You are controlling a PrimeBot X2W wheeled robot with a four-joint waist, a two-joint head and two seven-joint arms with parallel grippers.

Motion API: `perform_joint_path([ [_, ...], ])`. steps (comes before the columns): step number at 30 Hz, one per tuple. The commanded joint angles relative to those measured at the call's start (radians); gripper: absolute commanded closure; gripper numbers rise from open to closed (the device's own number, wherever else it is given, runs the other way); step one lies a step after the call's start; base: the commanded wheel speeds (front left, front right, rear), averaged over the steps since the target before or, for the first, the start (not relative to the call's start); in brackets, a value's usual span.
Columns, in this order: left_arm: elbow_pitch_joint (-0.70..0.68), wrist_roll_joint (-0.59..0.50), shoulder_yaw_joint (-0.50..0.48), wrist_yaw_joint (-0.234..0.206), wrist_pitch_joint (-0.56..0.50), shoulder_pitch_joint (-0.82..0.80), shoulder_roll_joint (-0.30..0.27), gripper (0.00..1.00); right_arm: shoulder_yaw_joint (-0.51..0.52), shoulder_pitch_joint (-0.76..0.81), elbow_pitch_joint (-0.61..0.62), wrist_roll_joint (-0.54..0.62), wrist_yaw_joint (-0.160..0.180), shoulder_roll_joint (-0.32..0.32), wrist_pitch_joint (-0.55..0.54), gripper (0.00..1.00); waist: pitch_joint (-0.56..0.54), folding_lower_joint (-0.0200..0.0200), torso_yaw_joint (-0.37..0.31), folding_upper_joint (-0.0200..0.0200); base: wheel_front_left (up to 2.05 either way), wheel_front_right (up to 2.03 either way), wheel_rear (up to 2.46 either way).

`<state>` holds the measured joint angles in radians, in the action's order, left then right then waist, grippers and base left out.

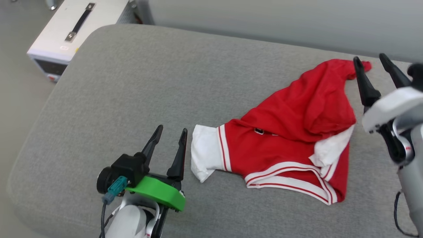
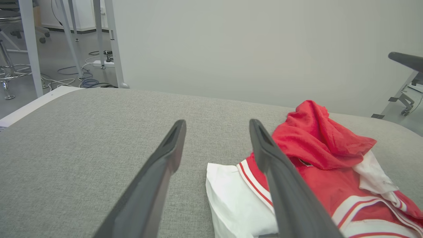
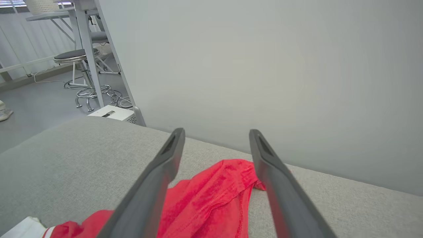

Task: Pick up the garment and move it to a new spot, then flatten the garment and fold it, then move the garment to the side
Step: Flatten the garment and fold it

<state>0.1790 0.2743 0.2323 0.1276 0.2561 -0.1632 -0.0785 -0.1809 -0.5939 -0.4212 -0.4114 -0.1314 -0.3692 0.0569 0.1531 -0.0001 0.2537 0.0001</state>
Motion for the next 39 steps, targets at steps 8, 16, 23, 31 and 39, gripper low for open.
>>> perform_joint_path([
  [8,0.003,0.003,-0.027,0.003,0.006,0.046,-0.008,0.00,0.180,0.344,0.271,-0.009,0.001,0.109,0.050,0.00,-0.079,0.0001,-0.109,-0.0001,0.00,0.00,0.00],
  [16,-0.002,0.002,-0.039,0.003,0.006,0.057,-0.011,0.00,0.254,0.565,0.427,0.054,0.001,0.230,0.016,0.00,-0.083,0.0001,-0.143,-0.0001,0.00,0.00,0.00],
  [23,-0.001,0.004,-0.021,0.003,0.006,0.044,-0.014,0.00,0.245,0.595,0.492,0.089,0.001,0.226,-0.076,0.00,-0.058,0.0001,-0.135,-0.0001,0.00,0.00,0.00],
  [31,-0.024,0.009,-0.021,0.003,0.006,0.032,-0.007,0.00,0.148,0.537,0.569,0.086,0.001,0.158,-0.502,0.00,-0.017,0.0001,-0.100,-0.0001,0.00,0.00,0.00],
  [39,-0.036,0.014,-0.003,0.003,0.006,0.004,0.005,0.00,0.095,0.426,0.592,0.069,0.001,0.134,-0.885,0.00,0.033,0.0001,-0.041,-0.0001,0.00,0.00,0.00],
])
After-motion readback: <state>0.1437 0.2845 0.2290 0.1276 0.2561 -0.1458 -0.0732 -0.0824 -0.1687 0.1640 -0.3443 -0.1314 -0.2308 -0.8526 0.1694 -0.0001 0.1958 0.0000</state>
